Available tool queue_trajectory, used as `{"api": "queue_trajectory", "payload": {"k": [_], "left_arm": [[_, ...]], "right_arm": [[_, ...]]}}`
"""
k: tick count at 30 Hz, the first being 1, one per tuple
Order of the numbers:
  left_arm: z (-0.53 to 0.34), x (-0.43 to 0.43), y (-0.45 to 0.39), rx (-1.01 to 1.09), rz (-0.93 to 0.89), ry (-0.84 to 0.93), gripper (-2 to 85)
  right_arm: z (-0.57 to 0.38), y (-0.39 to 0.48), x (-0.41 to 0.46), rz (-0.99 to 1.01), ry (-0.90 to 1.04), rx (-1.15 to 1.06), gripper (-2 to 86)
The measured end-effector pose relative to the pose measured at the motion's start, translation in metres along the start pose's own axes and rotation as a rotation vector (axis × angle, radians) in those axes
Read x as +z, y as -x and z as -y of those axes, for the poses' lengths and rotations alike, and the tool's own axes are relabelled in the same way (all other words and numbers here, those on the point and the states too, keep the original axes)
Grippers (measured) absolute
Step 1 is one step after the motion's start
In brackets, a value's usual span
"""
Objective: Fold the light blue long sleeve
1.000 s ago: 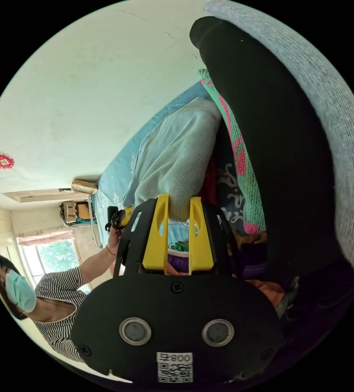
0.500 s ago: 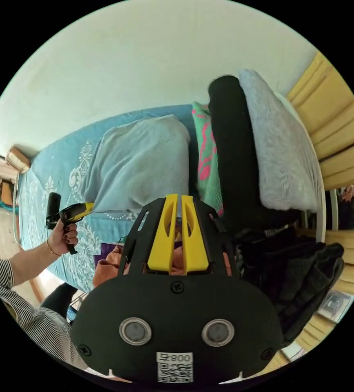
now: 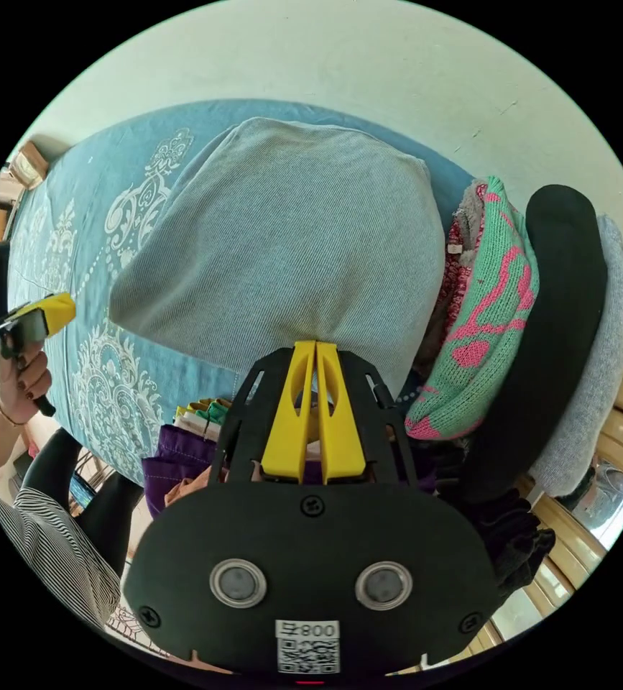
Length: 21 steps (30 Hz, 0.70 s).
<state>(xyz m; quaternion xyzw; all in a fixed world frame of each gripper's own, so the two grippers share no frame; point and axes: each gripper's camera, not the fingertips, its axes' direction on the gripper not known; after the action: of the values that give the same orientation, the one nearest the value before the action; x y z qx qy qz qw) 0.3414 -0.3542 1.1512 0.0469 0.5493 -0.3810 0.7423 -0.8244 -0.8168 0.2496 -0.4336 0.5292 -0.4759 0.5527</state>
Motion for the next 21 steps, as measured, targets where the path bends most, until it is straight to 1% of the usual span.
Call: {"api": "queue_trajectory", "payload": {"k": [2,3,4,5,6,8,11,12,15,17,18,21], "left_arm": [[0.016,0.033,-0.023,0.104,0.093,0.086,0.2],[0.018,0.044,-0.025,0.119,0.135,0.119,0.2],[0.02,0.067,-0.023,0.115,0.254,0.188,0.1],[0.019,0.092,-0.016,0.103,0.331,0.284,0.1],[0.017,0.104,-0.012,0.116,0.347,0.334,0.1],[0.006,0.119,-0.011,0.11,0.33,0.34,0.0],[-0.007,0.117,-0.035,0.145,0.391,0.338,0.0],[-0.01,0.115,-0.039,0.147,0.387,0.336,0.0],[-0.034,0.091,-0.057,0.147,0.307,0.307,0.1],[-0.066,0.065,-0.071,0.167,0.24,0.308,0.1],[-0.076,0.059,-0.074,0.167,0.236,0.318,0.1],[-0.127,0.029,-0.079,0.122,0.208,0.381,0.1]], "right_arm": [[0.002,0.006,0.002,-0.025,0.018,-0.008,0.2],[0.002,0.007,0.003,-0.033,0.023,-0.009,0.2],[0.002,0.009,0.005,-0.045,0.031,-0.009,0.2],[0.001,0.009,0.006,-0.05,0.045,-0.007,0.2],[0.001,0.009,0.007,-0.049,0.052,-0.005,0.2],[-0.002,0.004,0.011,-0.035,0.087,0.016,0.2],[-0.01,0.002,0.009,-0.017,0.092,0.034,0.1],[-0.012,0.002,0.007,-0.018,0.088,0.033,0.1],[-0.028,0.008,-0.004,-0.046,0.045,0.022,0.2],[-0.049,0.008,-0.025,-0.039,-0.027,0.024,0.2],[-0.055,0.007,-0.031,-0.033,-0.053,0.032,0.2],[-0.093,-0.012,-0.07,-0.009,-0.214,0.101,0.3]]}}
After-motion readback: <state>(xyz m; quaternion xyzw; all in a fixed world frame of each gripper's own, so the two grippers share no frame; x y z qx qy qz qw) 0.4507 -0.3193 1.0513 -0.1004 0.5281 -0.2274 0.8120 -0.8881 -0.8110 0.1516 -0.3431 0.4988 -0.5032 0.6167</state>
